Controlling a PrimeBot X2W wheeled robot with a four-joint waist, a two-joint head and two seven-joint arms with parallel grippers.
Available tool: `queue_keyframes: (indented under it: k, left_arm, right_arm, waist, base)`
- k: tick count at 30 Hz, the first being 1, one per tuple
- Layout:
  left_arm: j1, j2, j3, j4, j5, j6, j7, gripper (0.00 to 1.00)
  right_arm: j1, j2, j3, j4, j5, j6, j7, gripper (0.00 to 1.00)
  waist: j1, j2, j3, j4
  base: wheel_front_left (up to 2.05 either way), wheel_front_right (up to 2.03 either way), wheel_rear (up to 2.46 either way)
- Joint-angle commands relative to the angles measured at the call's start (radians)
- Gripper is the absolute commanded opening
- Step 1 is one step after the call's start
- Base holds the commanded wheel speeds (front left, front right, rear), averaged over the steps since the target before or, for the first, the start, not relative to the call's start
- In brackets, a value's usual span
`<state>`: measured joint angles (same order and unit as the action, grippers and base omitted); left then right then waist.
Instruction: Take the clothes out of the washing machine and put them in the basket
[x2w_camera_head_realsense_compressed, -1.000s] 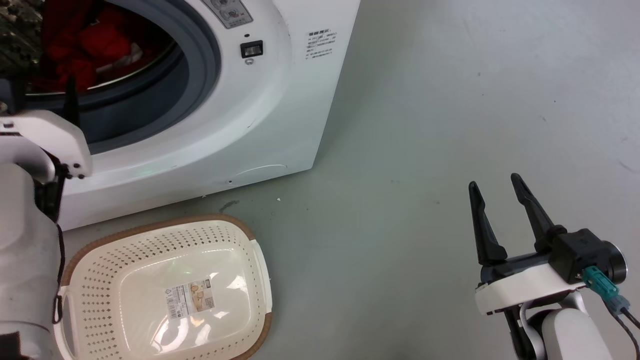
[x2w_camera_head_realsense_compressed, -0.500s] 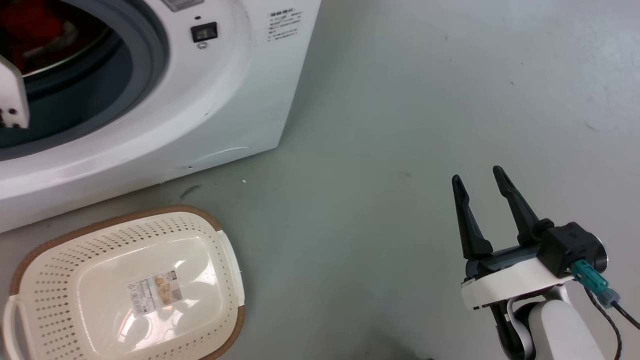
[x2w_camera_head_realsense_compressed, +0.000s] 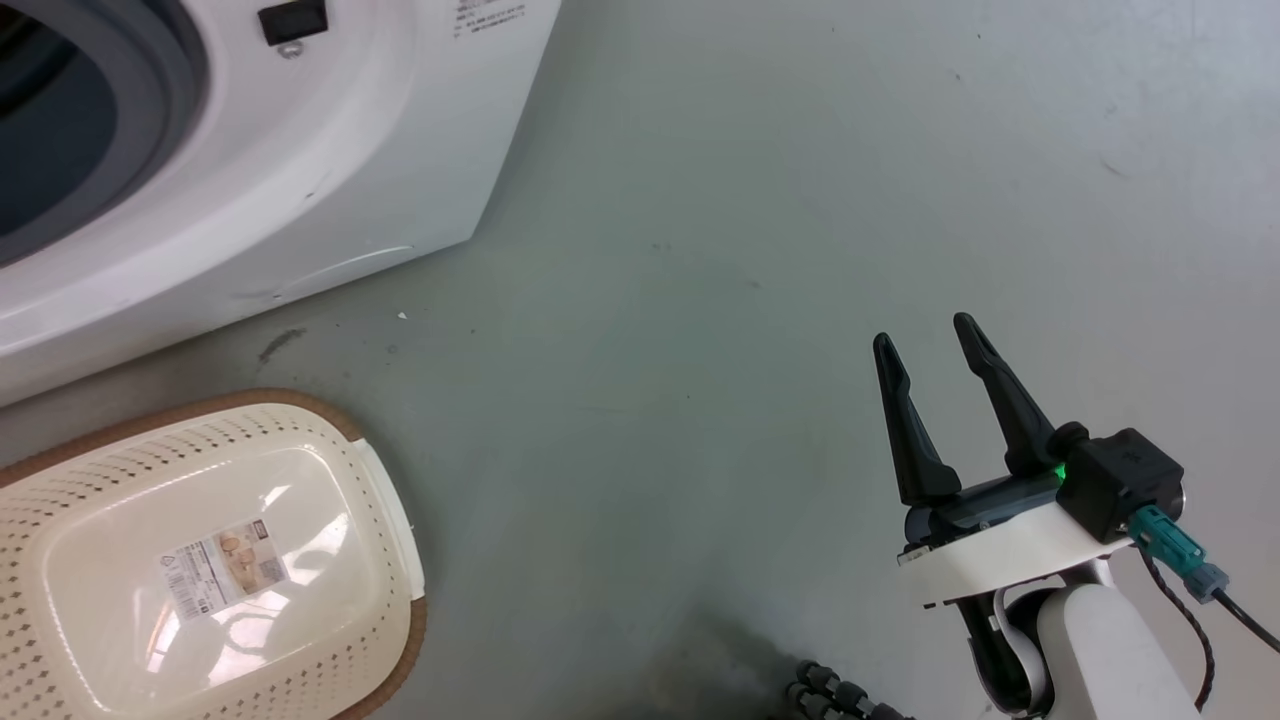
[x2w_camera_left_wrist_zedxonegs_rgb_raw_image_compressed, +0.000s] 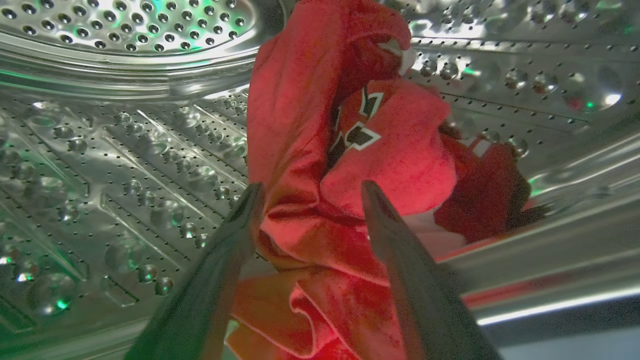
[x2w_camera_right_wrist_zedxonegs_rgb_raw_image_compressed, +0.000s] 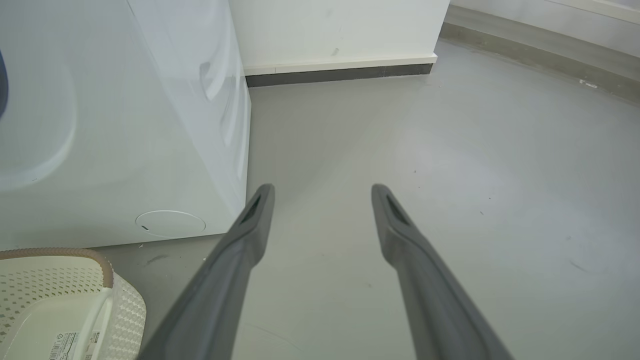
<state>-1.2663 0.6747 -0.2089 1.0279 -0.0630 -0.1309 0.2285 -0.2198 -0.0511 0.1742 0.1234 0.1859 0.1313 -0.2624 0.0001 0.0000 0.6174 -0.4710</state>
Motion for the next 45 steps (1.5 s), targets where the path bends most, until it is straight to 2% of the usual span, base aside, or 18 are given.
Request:
queue_keyframes:
  k: [1,13,21,22,23,24,30,35,45]
  left_arm:
    - [-0.027,0.025,-0.027,-0.008,-0.005,0.001,0.034,1.00]
    - [-0.107,0.133,-0.214,-0.098,-0.176,0.000,0.406,1.00]
    - [-0.071,0.177,-0.231,-0.159,-0.249,0.002,0.556,1.00]
    - [-0.067,0.181,-0.229,-0.168,-0.254,0.006,0.563,0.49]
    - [-0.064,0.184,-0.226,-0.180,-0.256,0.013,0.561,0.05]
    - [-0.060,0.188,-0.224,-0.191,-0.256,0.019,0.559,0.00]
    - [-0.025,0.199,-0.209,-0.240,-0.274,0.061,0.538,0.00]
    - [0.007,0.193,-0.194,-0.272,-0.281,0.098,0.451,0.00]
    - [0.141,0.104,-0.145,-0.240,-0.357,0.154,0.208,0.00]
  right_arm:
    - [-0.008,0.002,0.004,-0.008,0.008,-0.001,-0.003,1.00]
    - [-0.011,0.002,0.030,-0.019,0.043,-0.001,-0.003,1.00]
    - [-0.024,0.002,0.037,-0.023,0.054,-0.001,-0.003,1.00]
    - [-0.028,0.002,0.036,-0.027,0.054,-0.001,-0.003,1.00]
    - [-0.031,0.002,0.036,-0.032,0.054,-0.001,-0.003,1.00]
    - [-0.032,0.002,0.036,-0.041,0.058,-0.001,-0.003,1.00]
    - [-0.025,0.002,0.033,-0.052,0.062,-0.001,-0.003,1.00]
    - [-0.026,0.002,0.028,-0.046,0.055,-0.001,-0.003,1.00]
    - [-0.006,0.001,0.003,-0.034,0.034,-0.001,-0.003,1.00]
  waist:
    - [-0.0001,0.0000,0.022,-0.017]
    - [-0.0001,0.0000,0.082,-0.042]
    - [-0.0001,0.0000,0.092,-0.045]
    - [-0.0001,0.0000,0.093,-0.046]
    - [-0.0001,0.0000,0.094,-0.046]
    - [-0.0001,0.0000,0.094,-0.047]
    - [-0.0001,0.0000,0.090,-0.050]
    - [-0.0001,0.0000,0.068,-0.048]
    - [-0.0001,0.0000,-0.023,-0.022]
  base:
    - [0.00,0.00,0.00]
    - [0.00,0.00,0.00]
    - [0.00,0.00,0.00]
    - [0.00,0.00,0.00]
    - [0.00,0.00,0.00]
    - [0.00,0.00,0.00]
    - [0.00,0.00,0.00]
    - [0.00,0.00,0.00]
    - [0.00,0.00,0.00]
